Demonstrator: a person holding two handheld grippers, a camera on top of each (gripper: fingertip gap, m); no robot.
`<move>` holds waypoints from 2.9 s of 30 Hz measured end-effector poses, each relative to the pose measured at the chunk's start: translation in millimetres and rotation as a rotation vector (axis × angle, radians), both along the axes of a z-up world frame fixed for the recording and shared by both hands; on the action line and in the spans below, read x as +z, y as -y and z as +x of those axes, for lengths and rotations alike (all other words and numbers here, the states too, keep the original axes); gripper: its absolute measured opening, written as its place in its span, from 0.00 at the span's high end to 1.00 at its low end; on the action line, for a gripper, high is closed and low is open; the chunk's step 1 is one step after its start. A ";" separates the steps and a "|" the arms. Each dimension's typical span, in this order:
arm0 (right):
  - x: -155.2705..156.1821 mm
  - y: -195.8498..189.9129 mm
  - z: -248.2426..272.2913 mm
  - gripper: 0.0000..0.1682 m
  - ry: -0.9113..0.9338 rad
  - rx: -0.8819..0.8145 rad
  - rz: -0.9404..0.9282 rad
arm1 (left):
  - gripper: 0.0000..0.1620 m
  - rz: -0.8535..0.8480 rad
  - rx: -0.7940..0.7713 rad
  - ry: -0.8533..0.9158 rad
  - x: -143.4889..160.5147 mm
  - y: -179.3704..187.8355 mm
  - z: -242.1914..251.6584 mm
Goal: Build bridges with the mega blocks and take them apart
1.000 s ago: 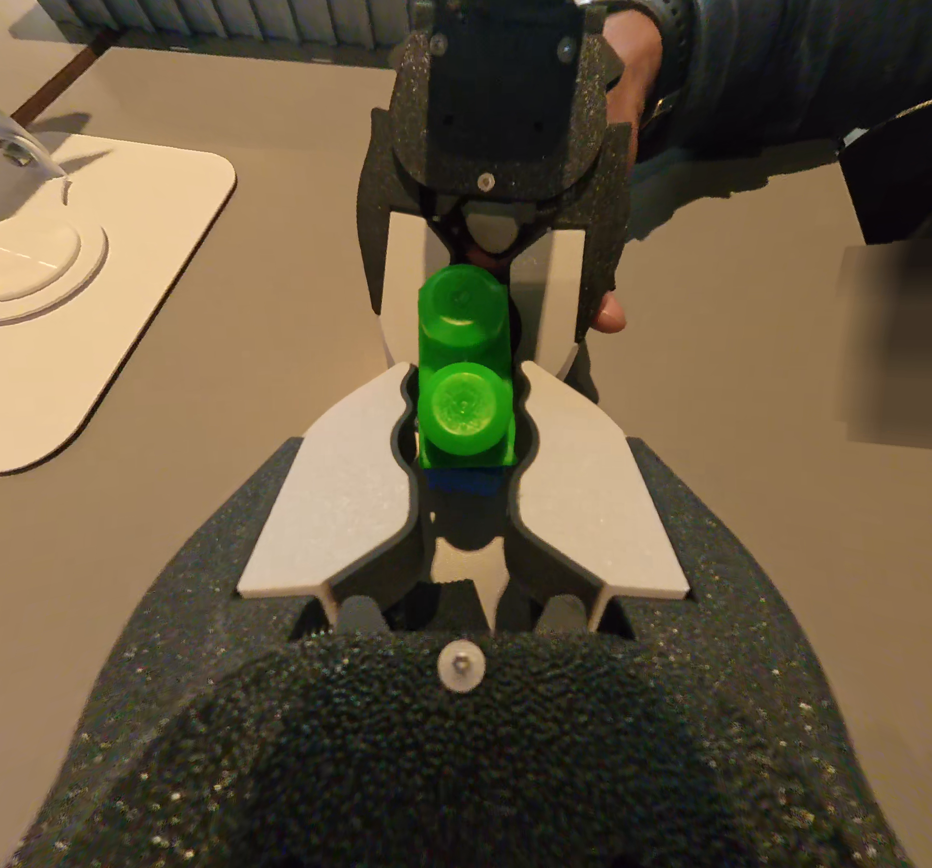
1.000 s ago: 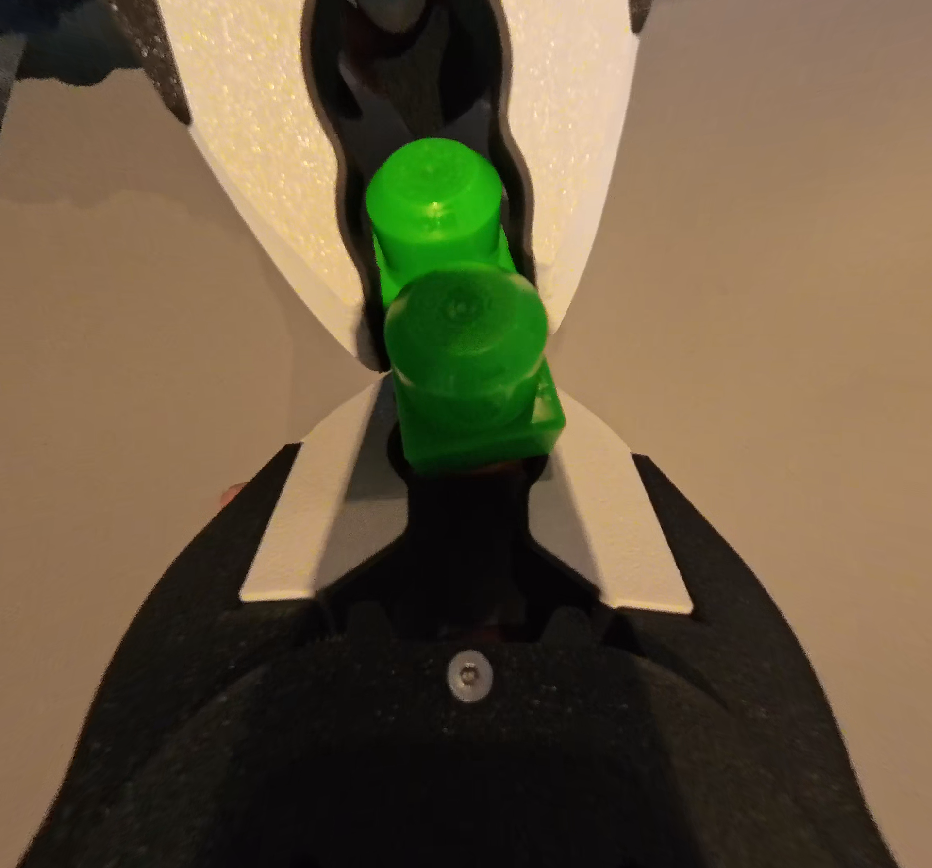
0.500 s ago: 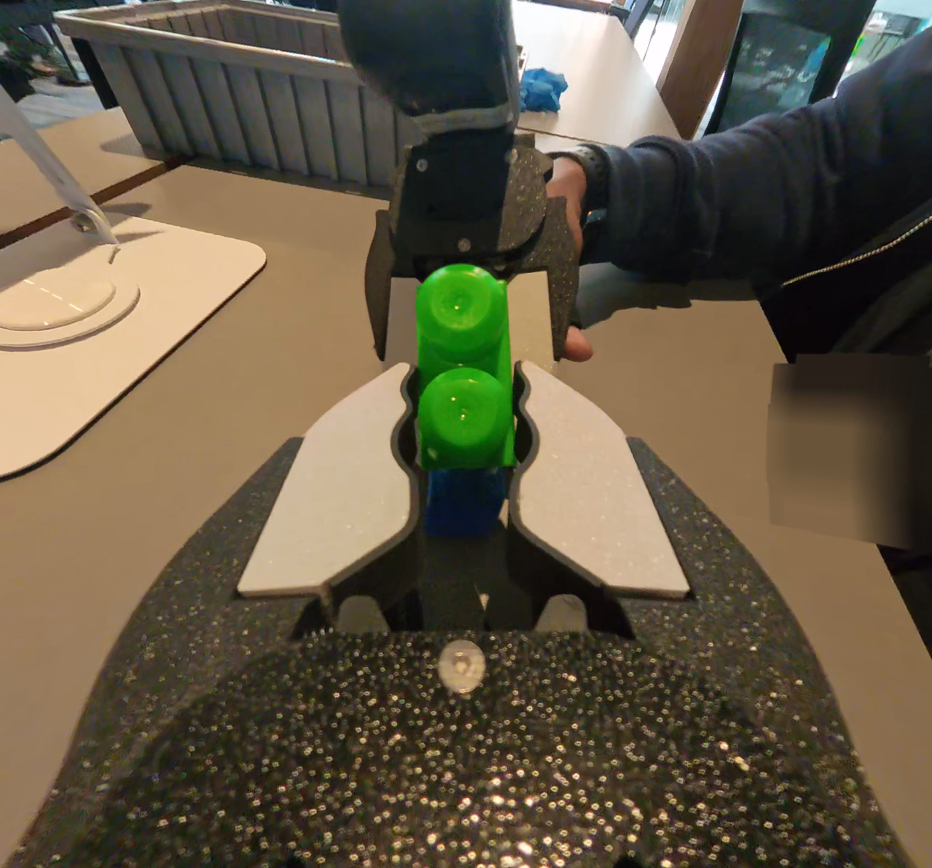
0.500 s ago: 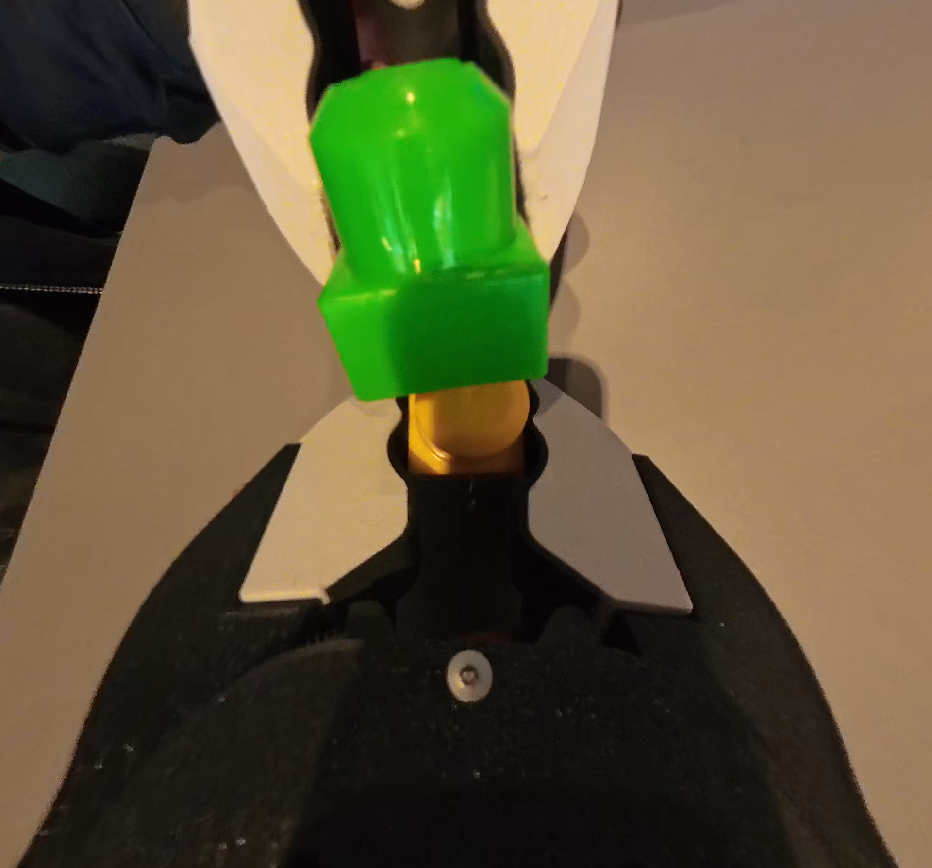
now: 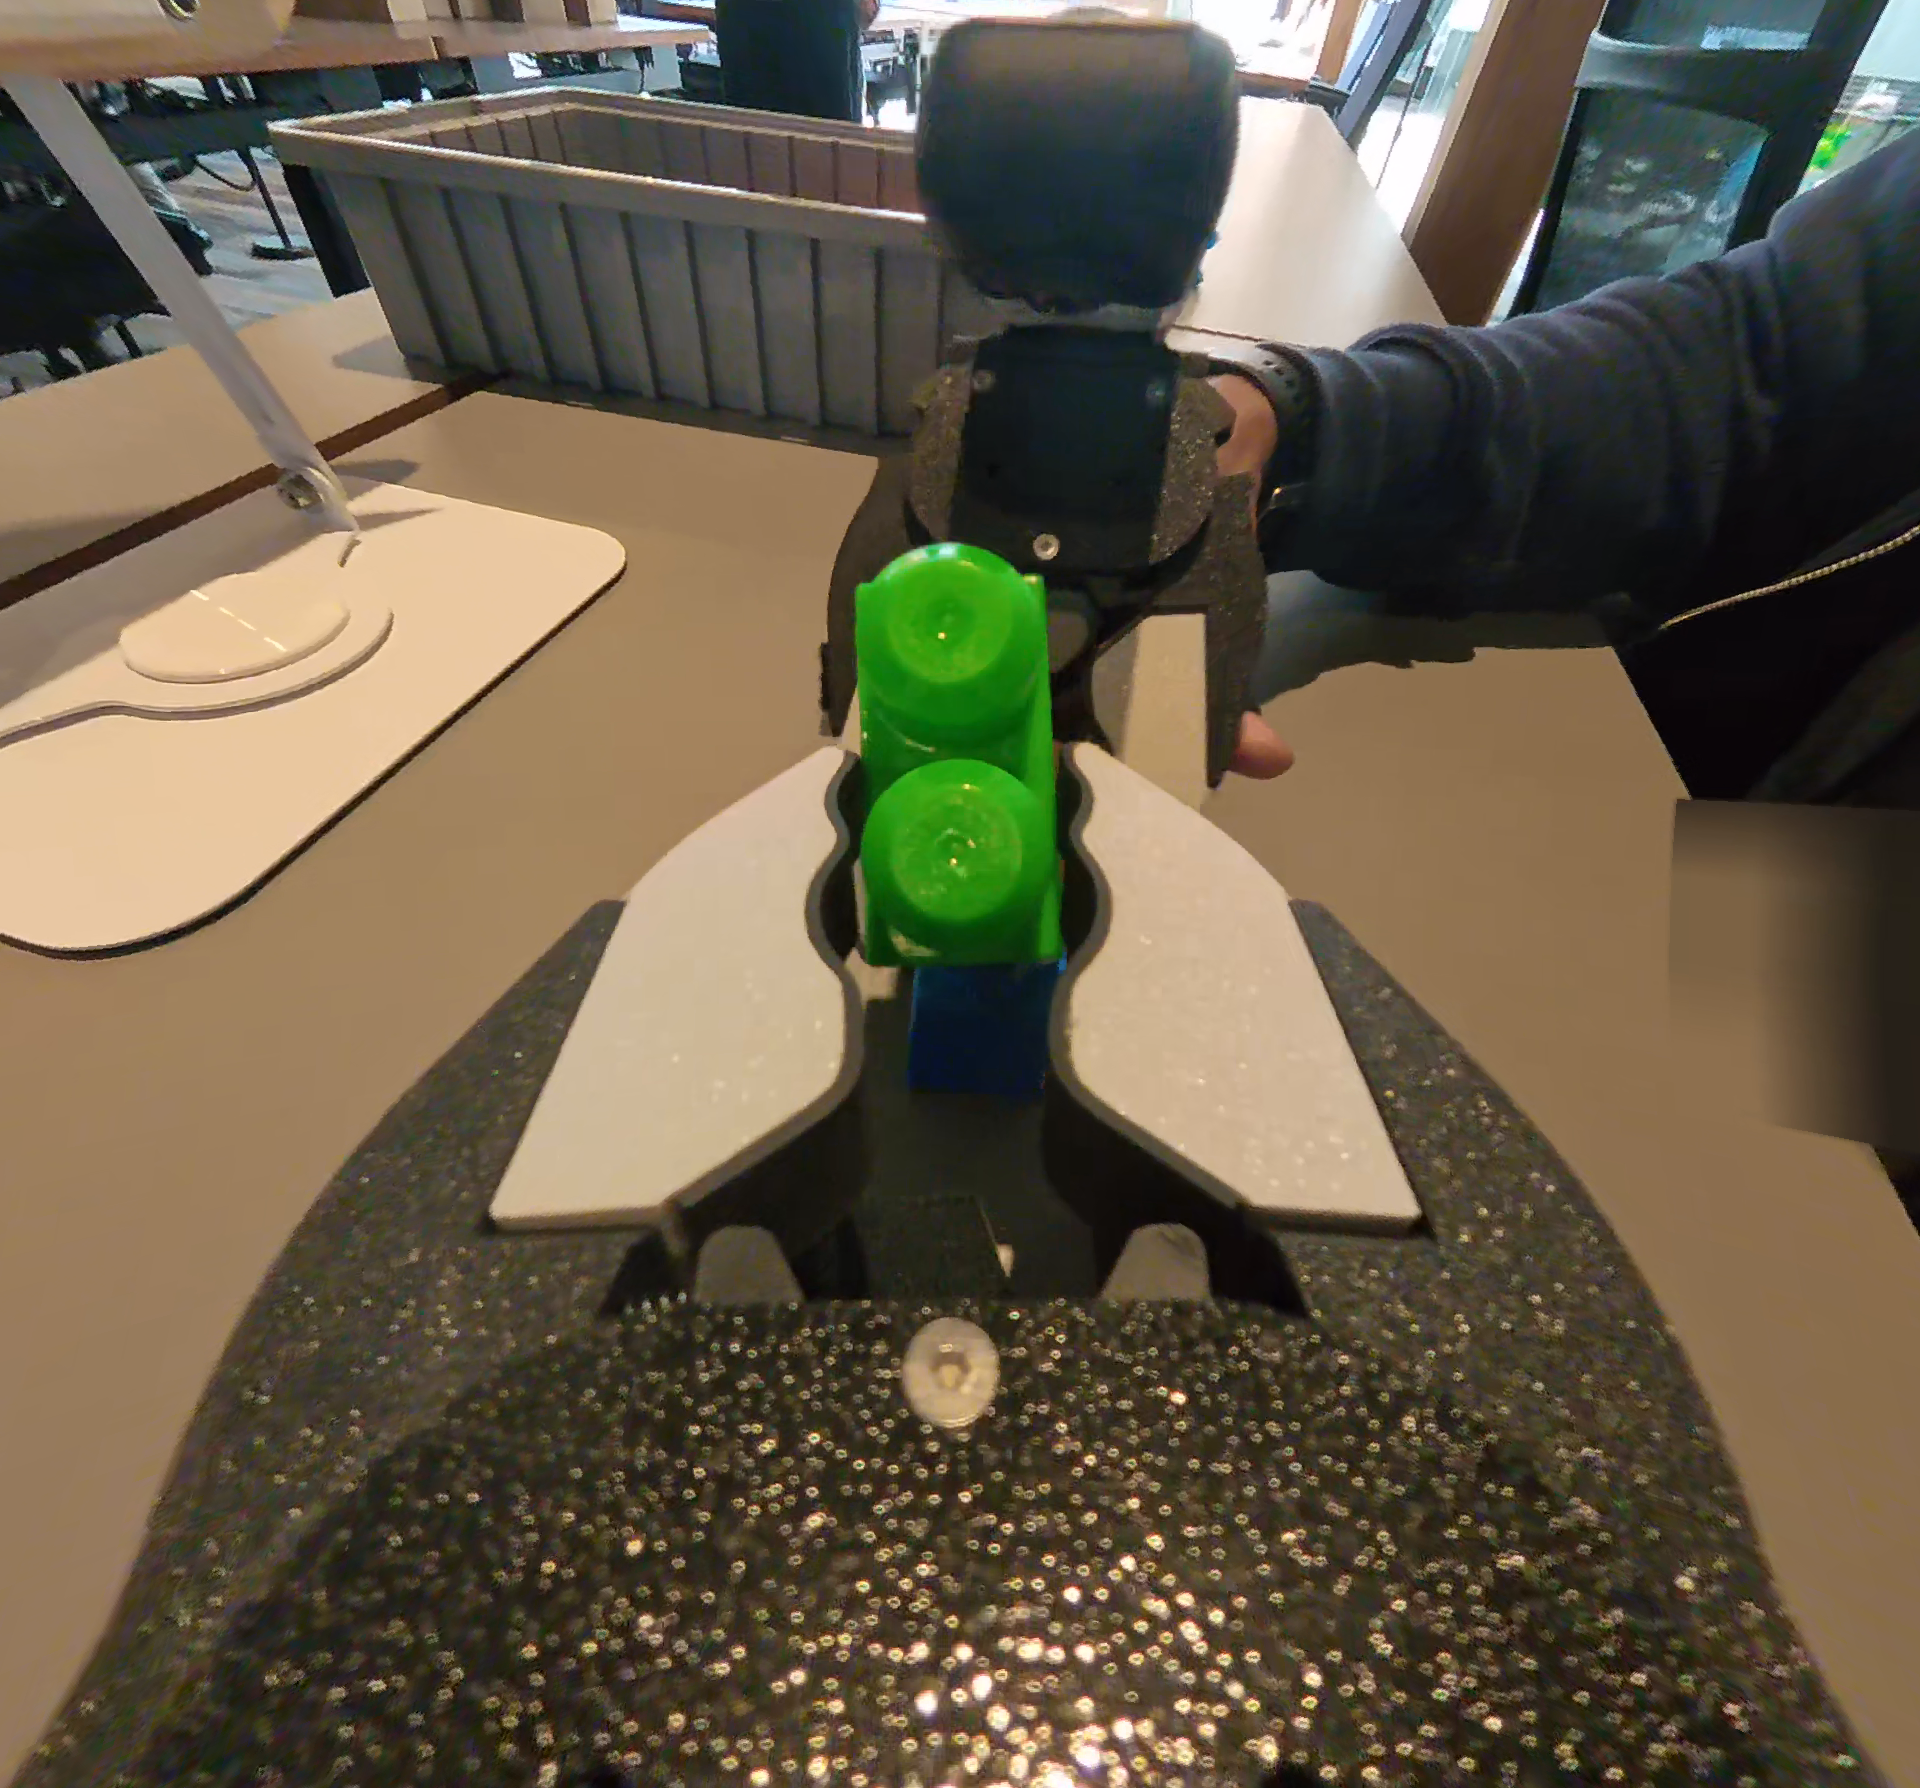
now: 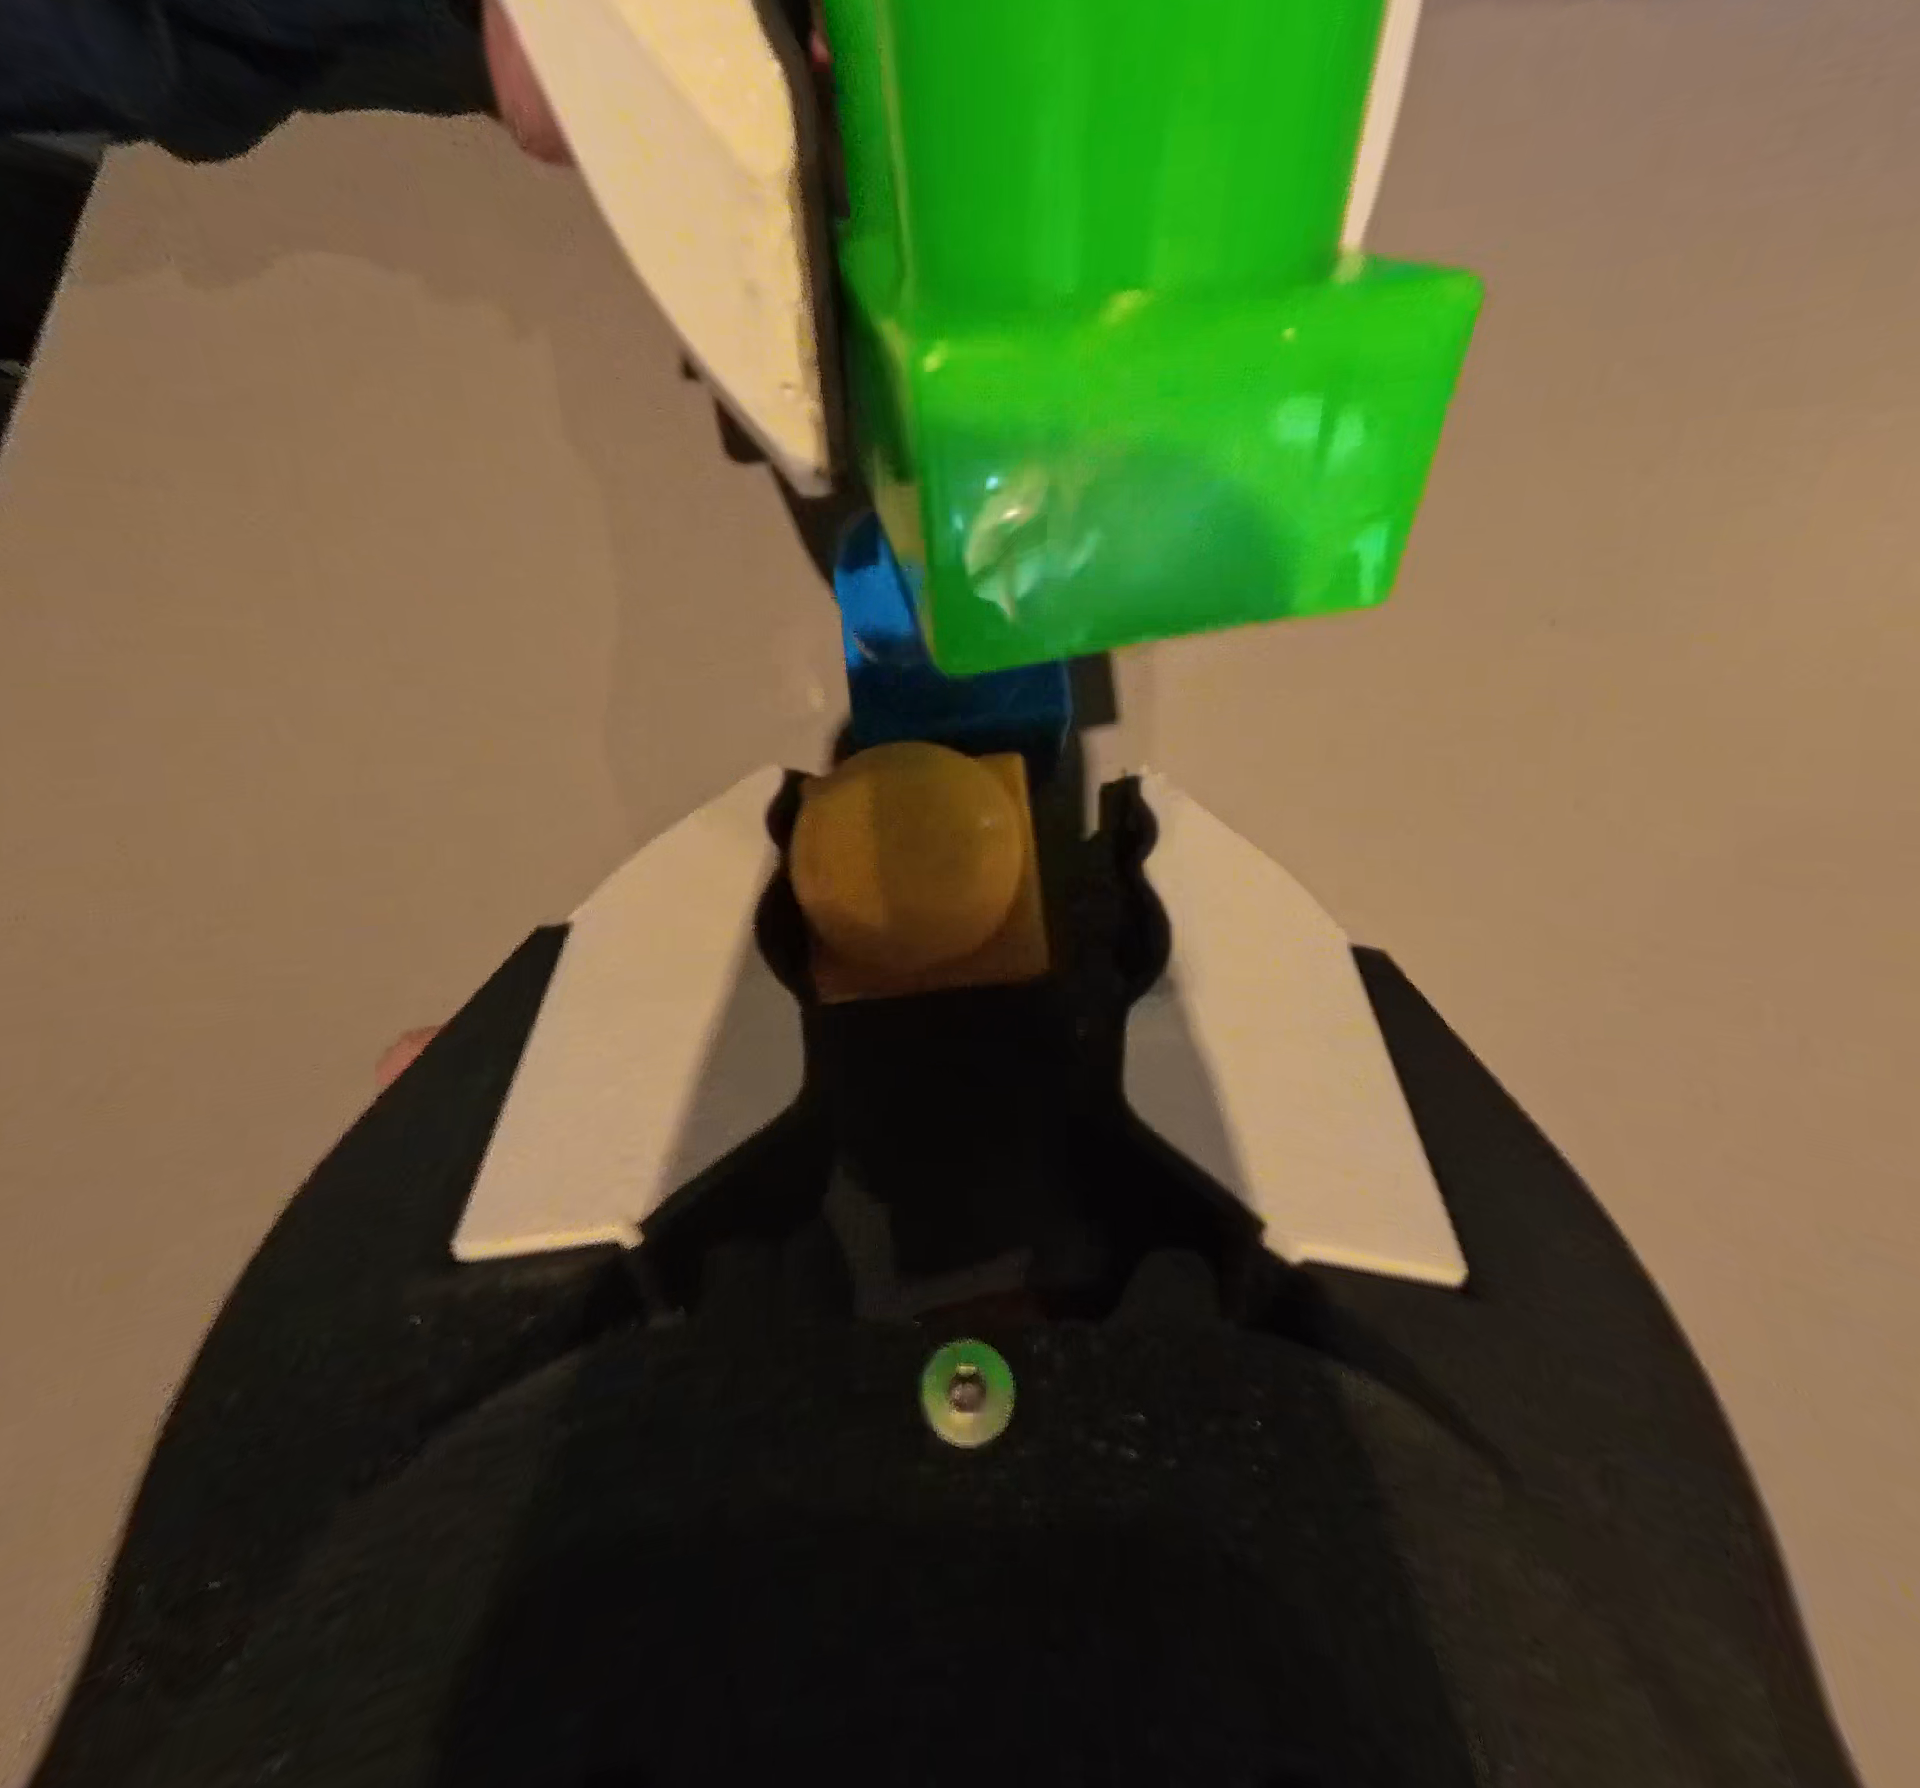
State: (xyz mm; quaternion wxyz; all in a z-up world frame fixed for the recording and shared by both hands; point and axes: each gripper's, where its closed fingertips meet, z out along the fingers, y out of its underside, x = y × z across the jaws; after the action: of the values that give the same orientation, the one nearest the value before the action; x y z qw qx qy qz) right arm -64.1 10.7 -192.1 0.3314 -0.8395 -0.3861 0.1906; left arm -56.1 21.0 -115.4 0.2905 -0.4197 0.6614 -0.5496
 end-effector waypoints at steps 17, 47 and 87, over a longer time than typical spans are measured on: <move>32.1 25.6 33.0 0.52 -0.059 -0.355 0.278 | 0.78 0.161 0.205 -0.095 -6.9 -19.4 -33.0; 10.1 9.5 14.0 0.76 0.105 -0.045 0.280 | 0.79 0.312 0.156 -0.415 -54.9 -20.9 -38.4; 7.5 7.0 9.7 0.77 0.072 0.000 0.221 | 0.79 0.289 0.047 -0.413 -59.3 -8.4 -36.6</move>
State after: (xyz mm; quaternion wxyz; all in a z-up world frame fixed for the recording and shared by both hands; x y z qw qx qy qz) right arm -54.4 3.7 -184.7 0.4080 -0.8041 -0.4164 0.1166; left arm -92.7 29.4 -174.7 0.2189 -0.4923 0.7685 -0.3452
